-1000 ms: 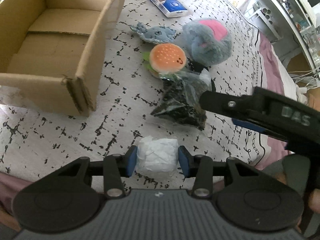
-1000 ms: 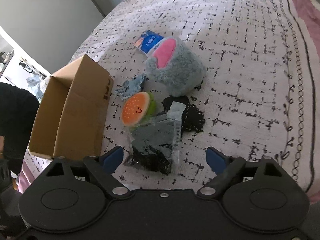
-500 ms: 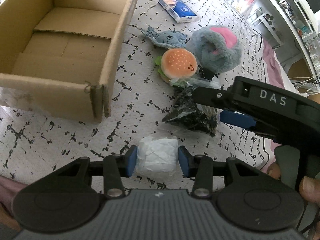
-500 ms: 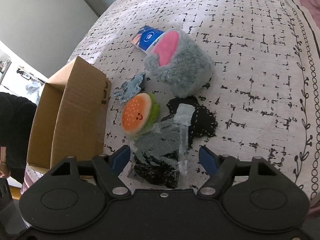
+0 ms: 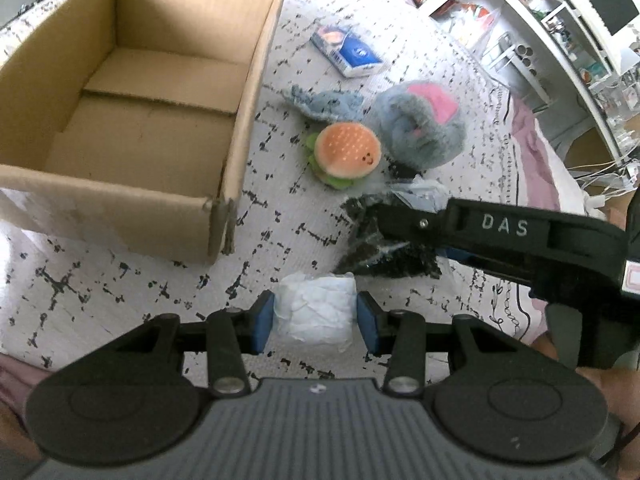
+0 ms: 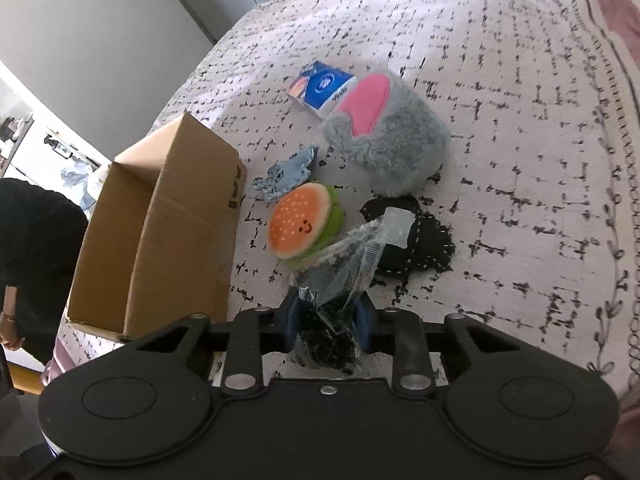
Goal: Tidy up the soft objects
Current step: 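Carry the white packet and bead bag over the cardboard box with both tools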
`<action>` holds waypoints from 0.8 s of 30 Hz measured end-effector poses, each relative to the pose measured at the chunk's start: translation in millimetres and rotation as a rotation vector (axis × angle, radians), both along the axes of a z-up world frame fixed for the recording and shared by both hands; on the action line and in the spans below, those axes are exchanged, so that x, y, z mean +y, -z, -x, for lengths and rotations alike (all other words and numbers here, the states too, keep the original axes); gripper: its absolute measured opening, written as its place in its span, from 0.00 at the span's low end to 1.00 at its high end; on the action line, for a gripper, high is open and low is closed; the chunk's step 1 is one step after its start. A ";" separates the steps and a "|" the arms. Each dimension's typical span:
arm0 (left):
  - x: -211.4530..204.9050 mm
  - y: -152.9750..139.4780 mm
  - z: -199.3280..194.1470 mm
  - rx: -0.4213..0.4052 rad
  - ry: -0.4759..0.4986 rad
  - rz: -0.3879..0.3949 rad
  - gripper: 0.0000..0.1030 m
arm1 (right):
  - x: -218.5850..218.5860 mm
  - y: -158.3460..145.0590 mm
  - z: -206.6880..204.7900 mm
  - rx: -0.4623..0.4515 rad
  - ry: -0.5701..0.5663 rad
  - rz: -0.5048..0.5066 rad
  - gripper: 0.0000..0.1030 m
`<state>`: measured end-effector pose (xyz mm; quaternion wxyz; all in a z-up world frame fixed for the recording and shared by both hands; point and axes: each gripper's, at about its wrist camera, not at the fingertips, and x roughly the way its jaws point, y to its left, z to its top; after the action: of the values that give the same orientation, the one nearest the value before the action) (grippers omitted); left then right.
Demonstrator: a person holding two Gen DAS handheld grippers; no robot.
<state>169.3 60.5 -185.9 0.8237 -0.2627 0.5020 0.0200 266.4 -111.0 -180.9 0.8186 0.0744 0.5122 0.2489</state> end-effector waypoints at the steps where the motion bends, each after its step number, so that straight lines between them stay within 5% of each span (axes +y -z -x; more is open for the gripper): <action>1: 0.0 -1.9 1.7 -0.008 0.000 -0.001 0.42 | -1.7 -3.3 3.0 -0.009 0.007 0.003 0.27; 24: 8.6 -76.0 31.7 -0.212 0.017 -0.060 0.42 | -25.2 -73.2 60.1 -0.164 0.132 0.006 0.27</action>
<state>137.7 69.1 -109.9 0.8799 -0.2343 0.4135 0.0002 206.3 -136.1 -107.7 0.8727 0.0851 0.4381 0.1981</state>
